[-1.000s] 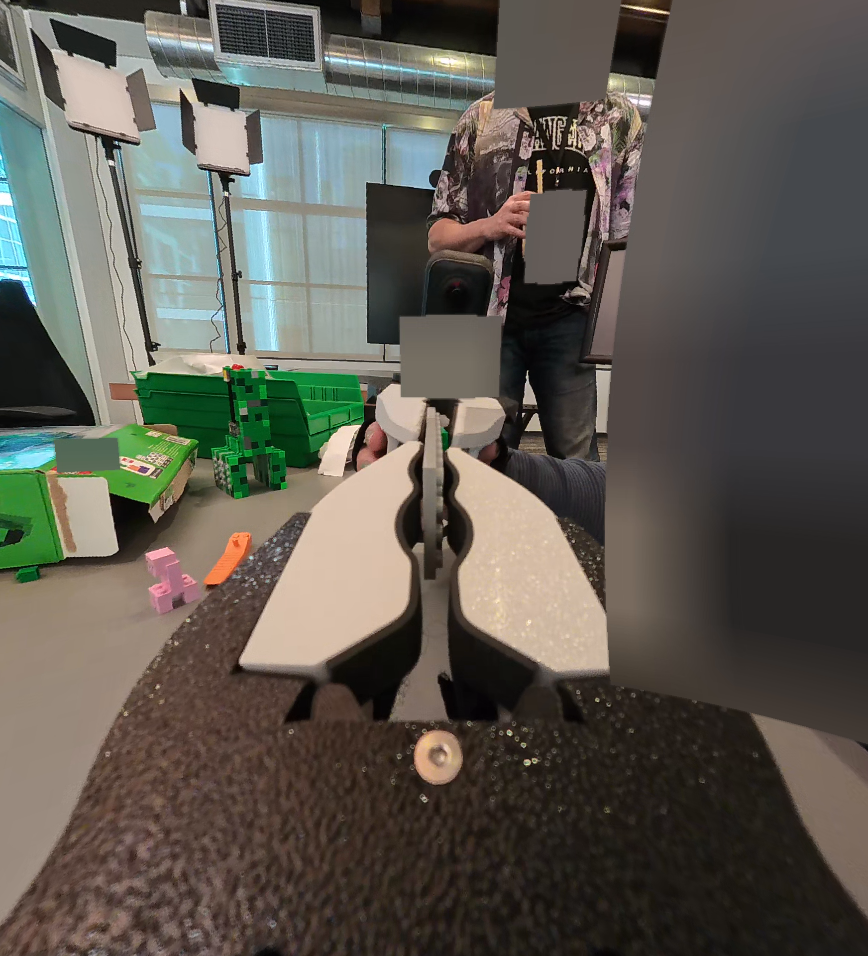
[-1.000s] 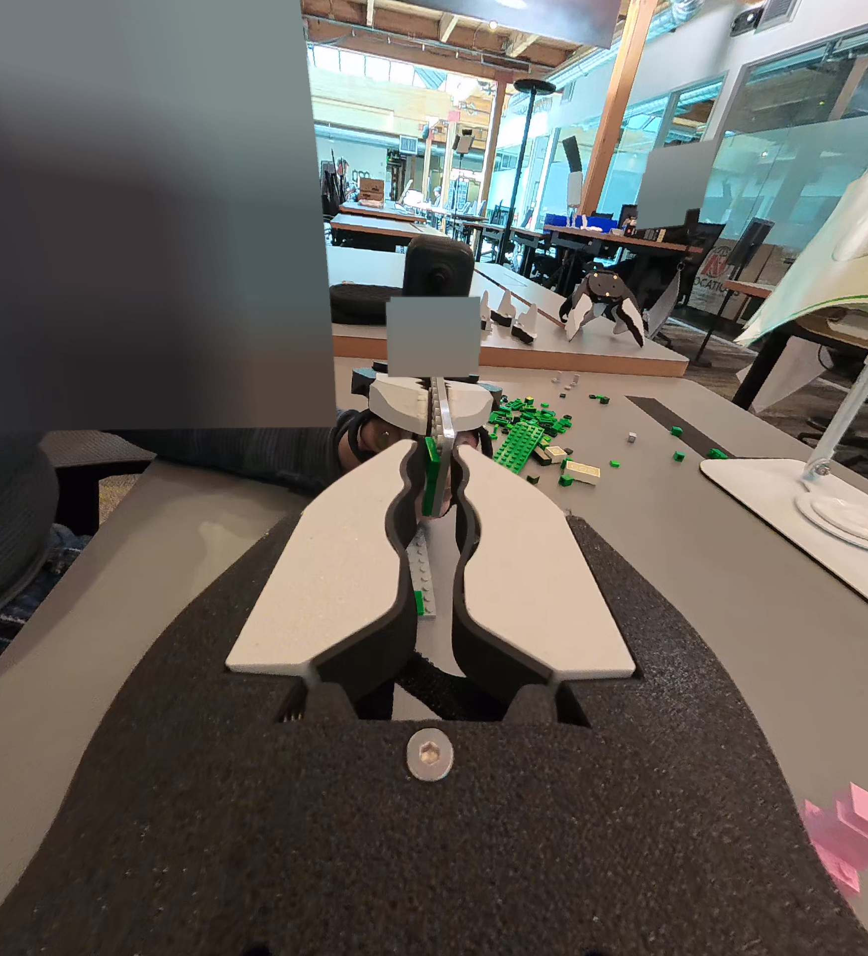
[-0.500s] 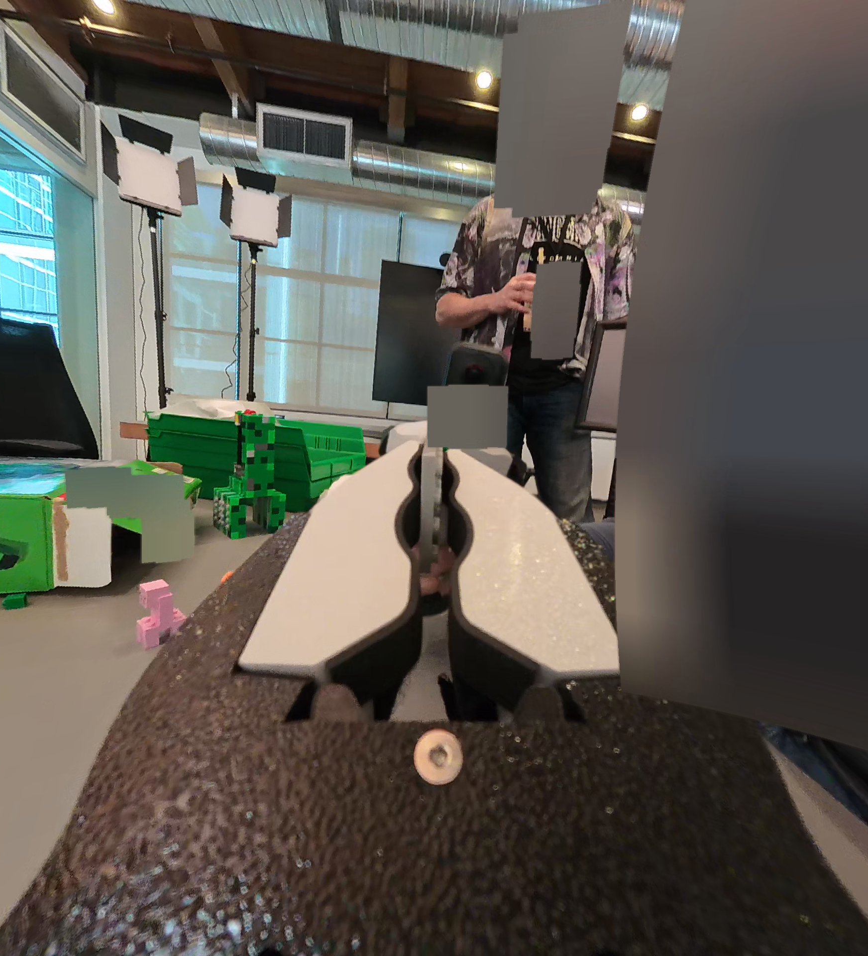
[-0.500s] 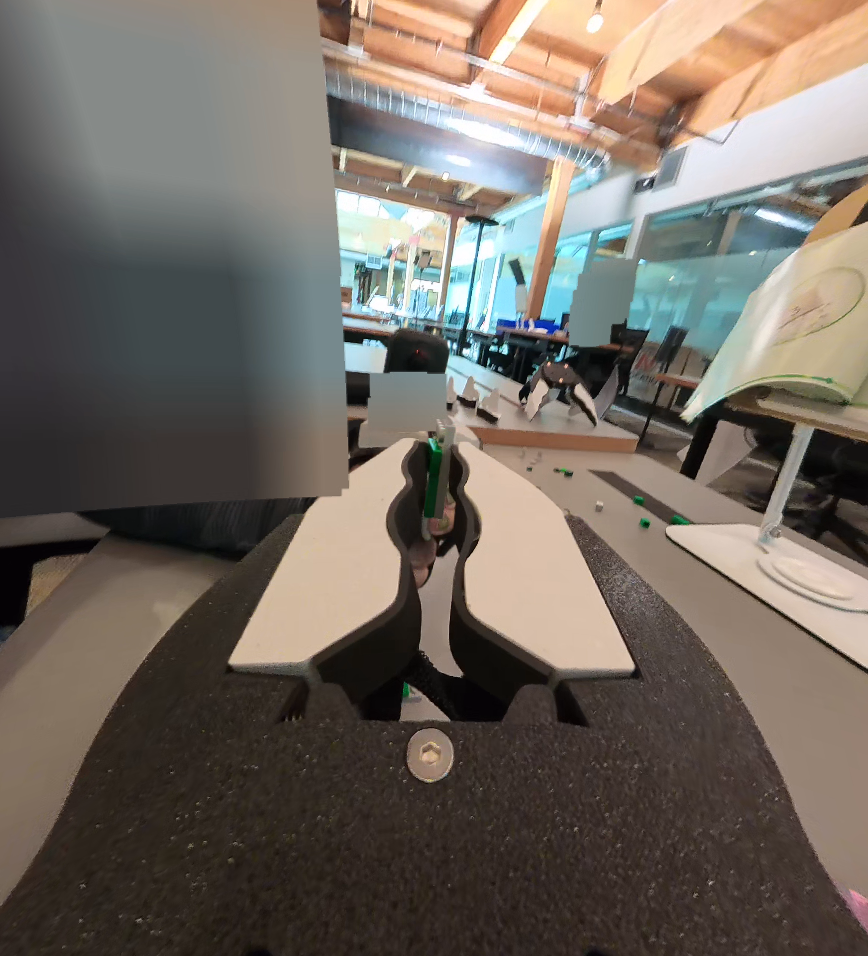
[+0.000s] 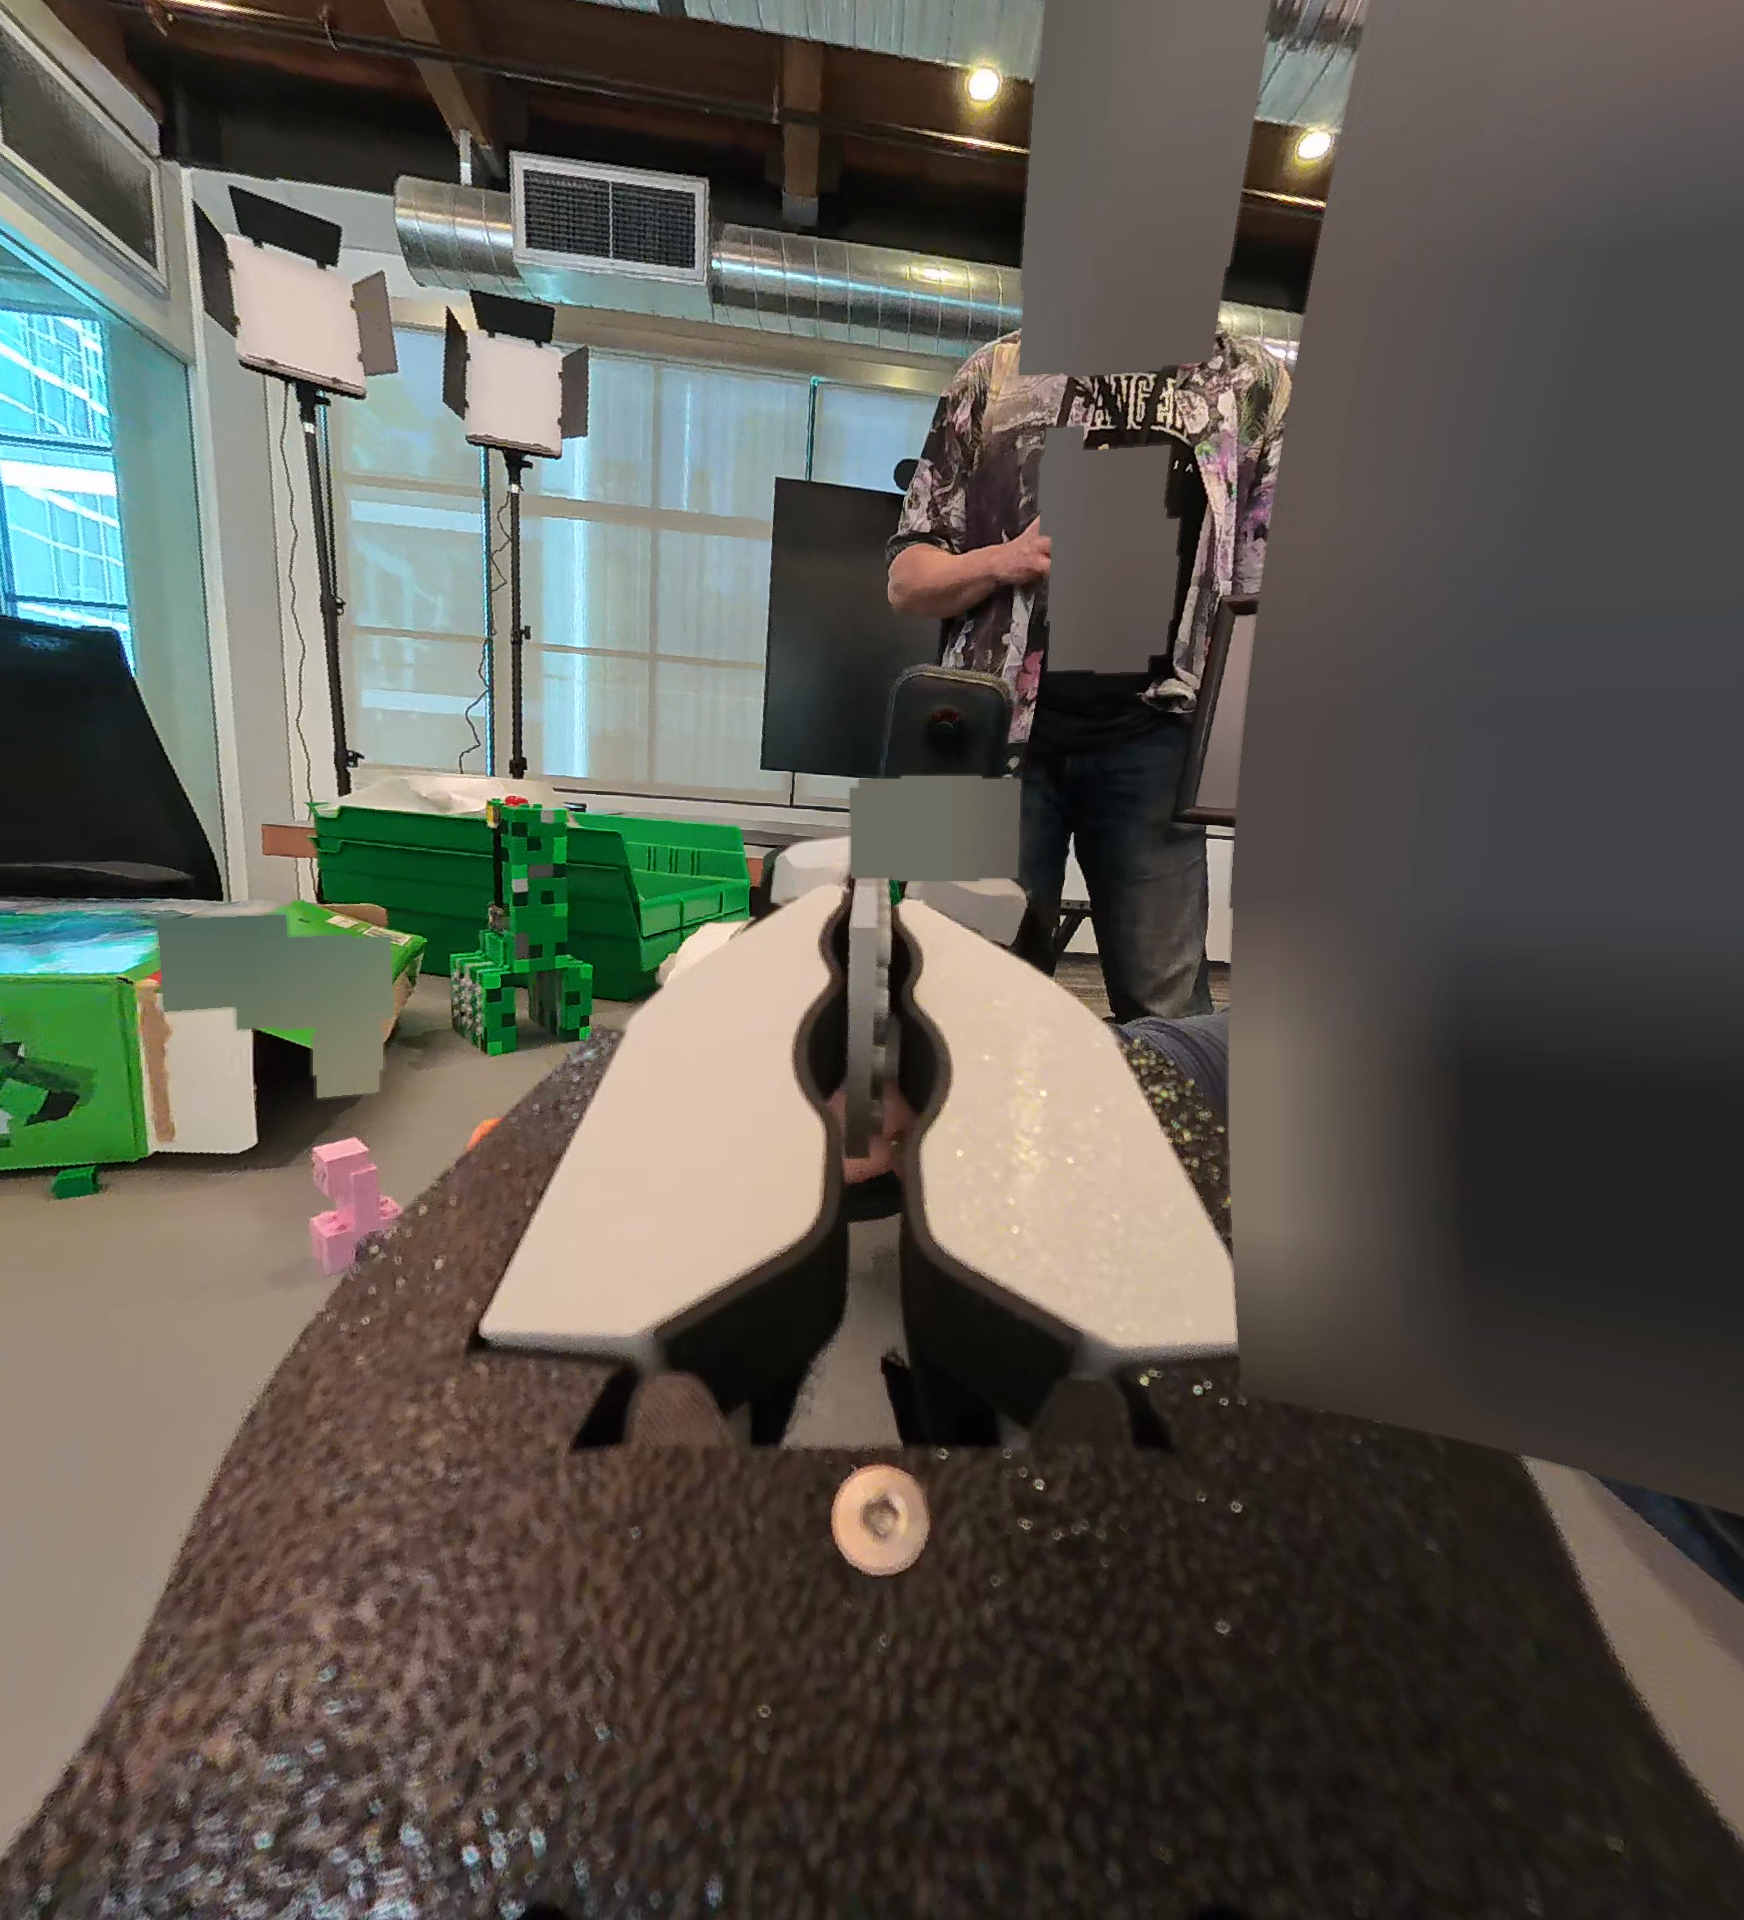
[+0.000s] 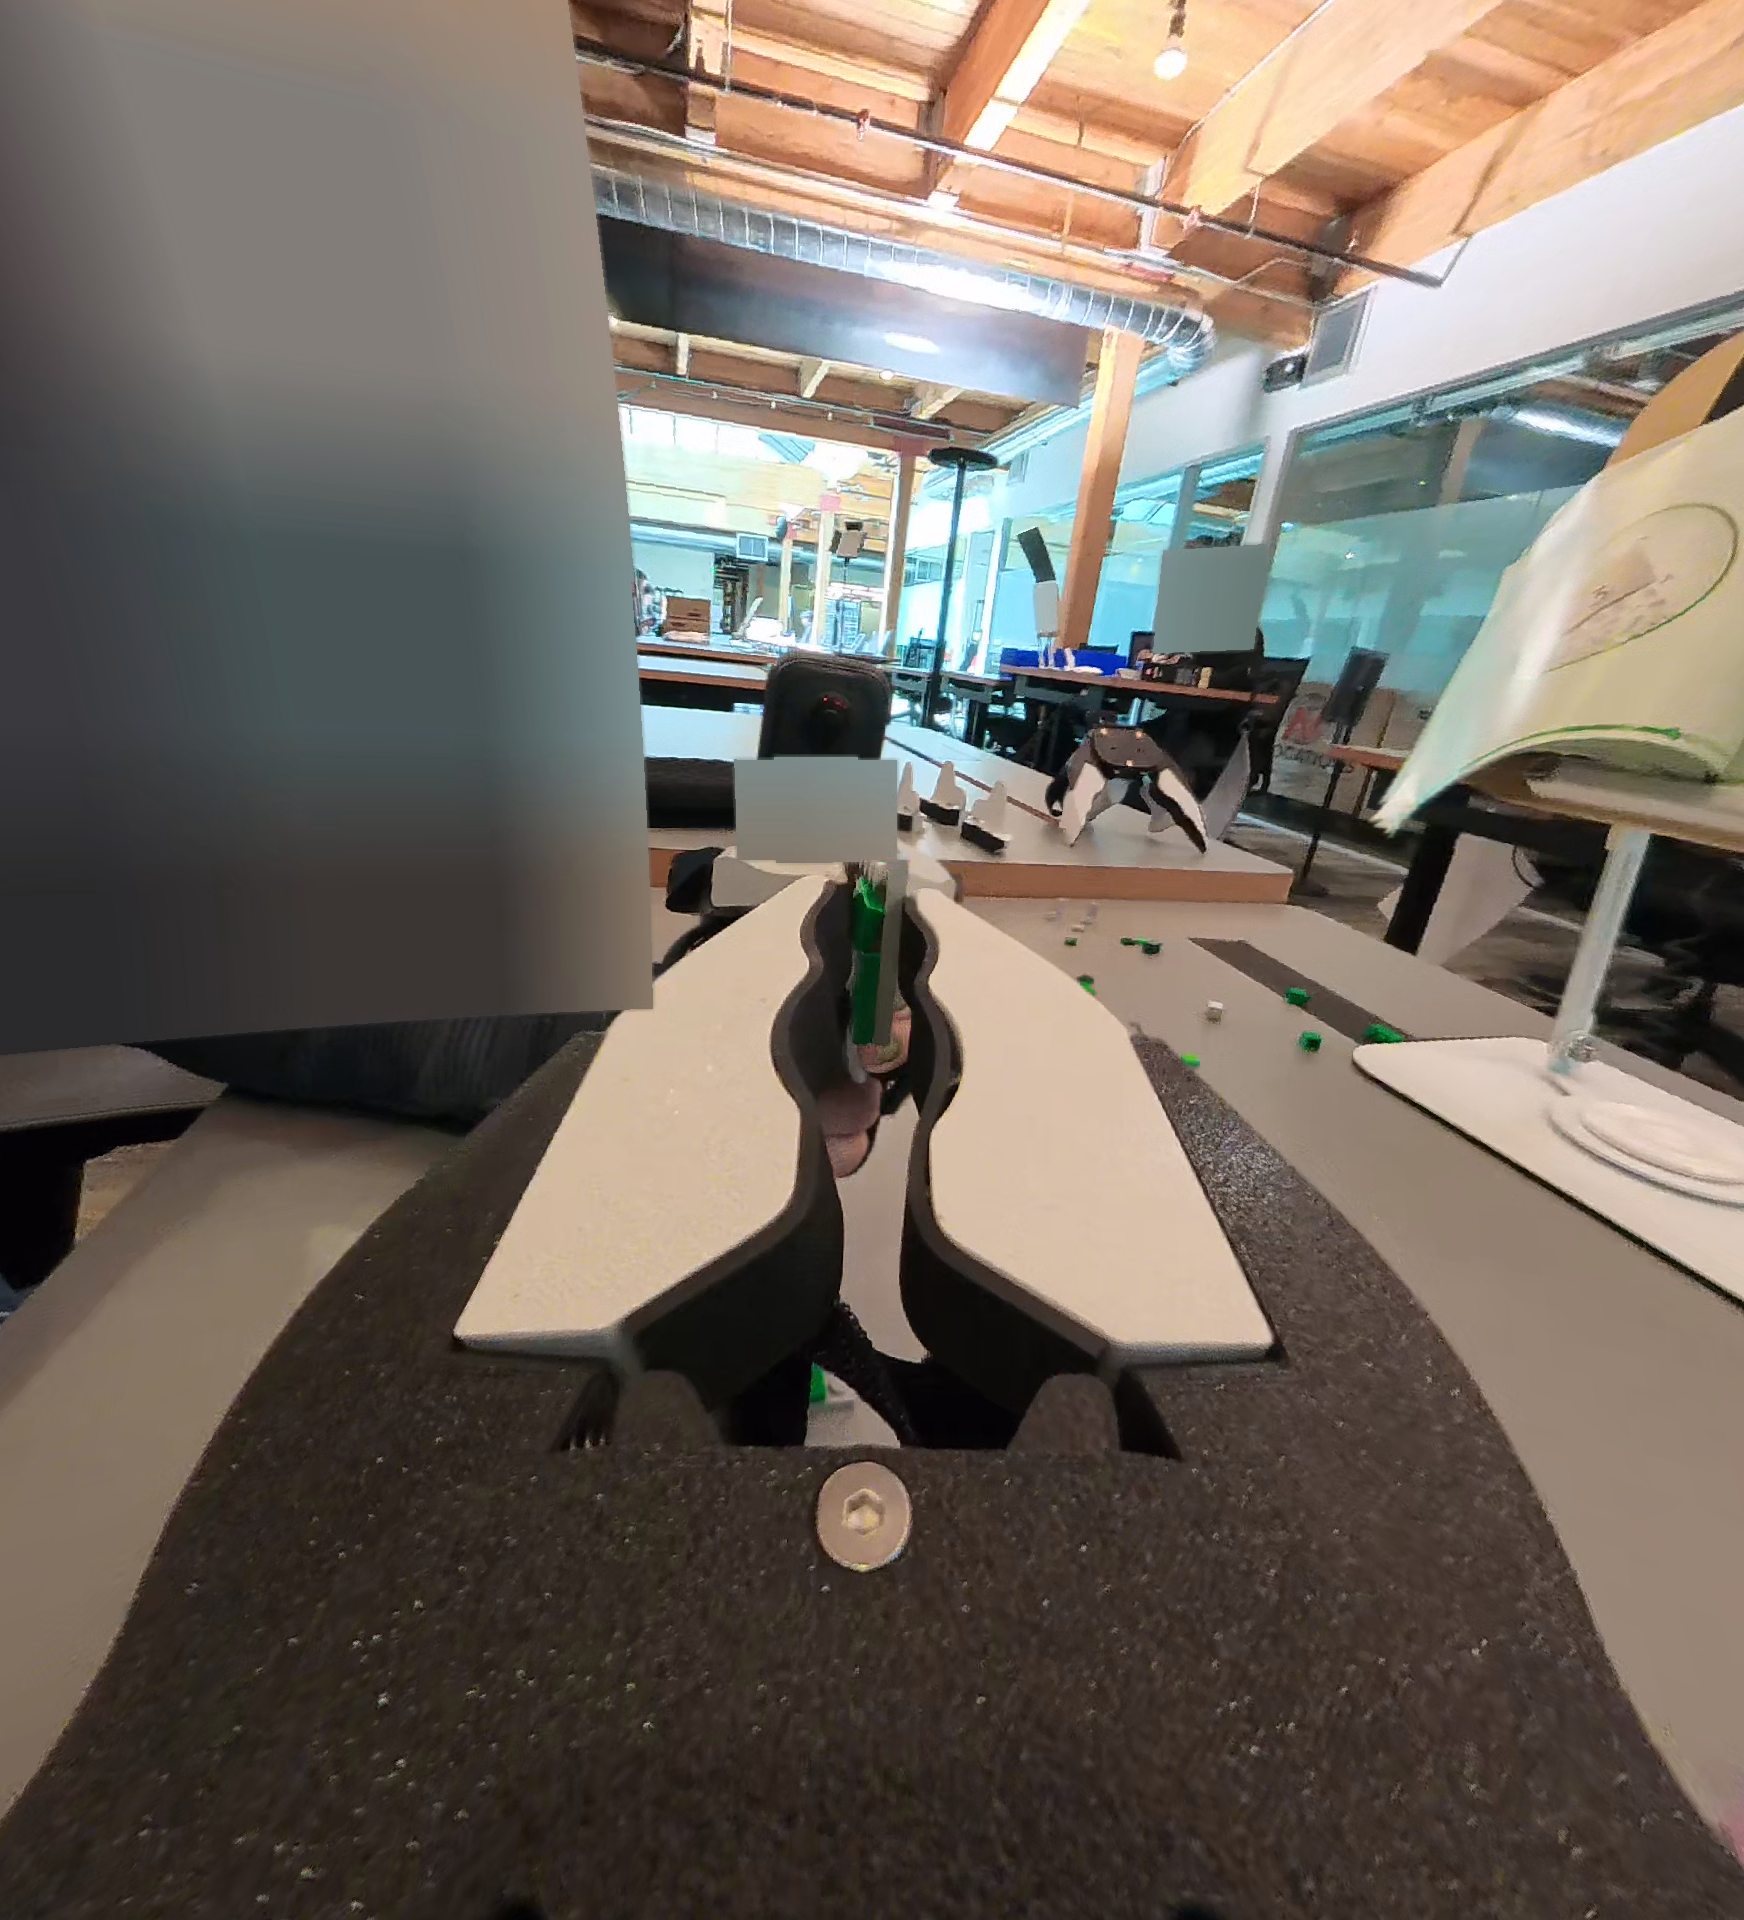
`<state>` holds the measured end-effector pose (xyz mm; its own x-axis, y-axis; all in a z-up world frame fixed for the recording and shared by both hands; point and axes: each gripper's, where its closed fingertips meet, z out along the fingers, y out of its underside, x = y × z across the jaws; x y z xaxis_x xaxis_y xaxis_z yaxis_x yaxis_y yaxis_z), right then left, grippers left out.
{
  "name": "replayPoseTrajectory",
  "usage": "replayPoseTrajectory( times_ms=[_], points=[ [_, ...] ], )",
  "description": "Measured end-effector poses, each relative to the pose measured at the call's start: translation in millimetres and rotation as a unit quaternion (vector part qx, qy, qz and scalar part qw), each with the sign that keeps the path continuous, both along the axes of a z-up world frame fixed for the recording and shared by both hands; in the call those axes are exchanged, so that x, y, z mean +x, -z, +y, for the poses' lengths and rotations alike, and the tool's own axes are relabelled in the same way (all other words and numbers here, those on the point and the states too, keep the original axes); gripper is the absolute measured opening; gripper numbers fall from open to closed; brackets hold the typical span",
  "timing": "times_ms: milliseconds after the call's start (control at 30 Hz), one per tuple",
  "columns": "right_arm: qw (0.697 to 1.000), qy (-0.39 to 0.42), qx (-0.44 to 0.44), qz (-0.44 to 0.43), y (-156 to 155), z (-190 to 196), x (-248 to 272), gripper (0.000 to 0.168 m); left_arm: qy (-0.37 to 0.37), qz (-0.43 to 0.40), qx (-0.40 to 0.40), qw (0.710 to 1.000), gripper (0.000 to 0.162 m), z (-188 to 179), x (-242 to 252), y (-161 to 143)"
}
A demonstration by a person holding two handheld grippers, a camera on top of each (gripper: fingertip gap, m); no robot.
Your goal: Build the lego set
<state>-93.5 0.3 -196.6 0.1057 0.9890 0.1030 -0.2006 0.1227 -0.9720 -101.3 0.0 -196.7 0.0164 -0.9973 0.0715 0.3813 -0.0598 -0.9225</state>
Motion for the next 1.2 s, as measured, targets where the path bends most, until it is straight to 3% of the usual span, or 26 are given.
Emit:
replayPoseTrajectory(
  times_ms=[200, 267, 333, 400, 500, 600, 733, 867, 933, 1000, 1067, 1200],
  points=[
    [0.999, -0.018, -0.033, 0.006, 5, 4, 2, 0.009, -0.014, 0.021, 0.002, 1.0, 0.004, 4, 2, 6],
    [1.0, 0.001, -0.027, 0.012, 6, 10, 6, 0.032, -0.061, 0.022, 0.0, 0.998, 0.004, 15, -1, 8],
    [0.999, 0.047, -0.023, 0.009, 5, 24, 14, 0.041, -0.12, 0.036, -0.005, 0.992, 0.004, 30, -8, 13],
    [0.994, 0.109, -0.01, 0.012, -5, 38, 26, 0.037, -0.206, 0.044, -0.005, 0.977, 0.005, 49, -23, 14],
    [0.977, 0.186, -0.038, 0.093, -57, 52, 41, 0.024, -0.307, 0.054, -0.006, 0.95, 0.004, 66, -45, 17],
    [0.967, 0.235, -0.052, 0.088, -94, 64, 35, 0.021, -0.317, 0.057, -0.012, 0.947, 0.004, 68, -47, 18],
    [0.966, 0.258, -0.024, 0.014, -89, 70, 21, 0.023, -0.324, 0.049, -0.018, 0.945, 0.004, 70, -54, 17],
    [0.96, 0.274, -0.028, -0.043, -46, 79, 21, 0.023, -0.303, 0.039, -0.036, 0.952, 0.004, 72, -56, 17],
    [0.954, 0.288, -0.001, -0.083, -27, 79, 31, 0.022, -0.246, 0.041, -0.052, 0.967, 0.004, 66, -47, 18],
    [0.966, 0.232, 0.032, -0.107, -16, 61, 27, 0.017, -0.13, 0.041, -0.084, 0.987, 0.004, 49, -28, 17],
    [0.974, 0.169, 0.007, -0.148, 3, 49, 14, 0.021, -0.029, 0.041, -0.131, 0.99, 0.004, 35, -13, 19],
    [0.977, 0.036, -0.091, -0.189, 33, 27, -3, 0.023, 0.003, 0.079, -0.117, 0.99, 0.004, 23, 3, 29]
  ],
)
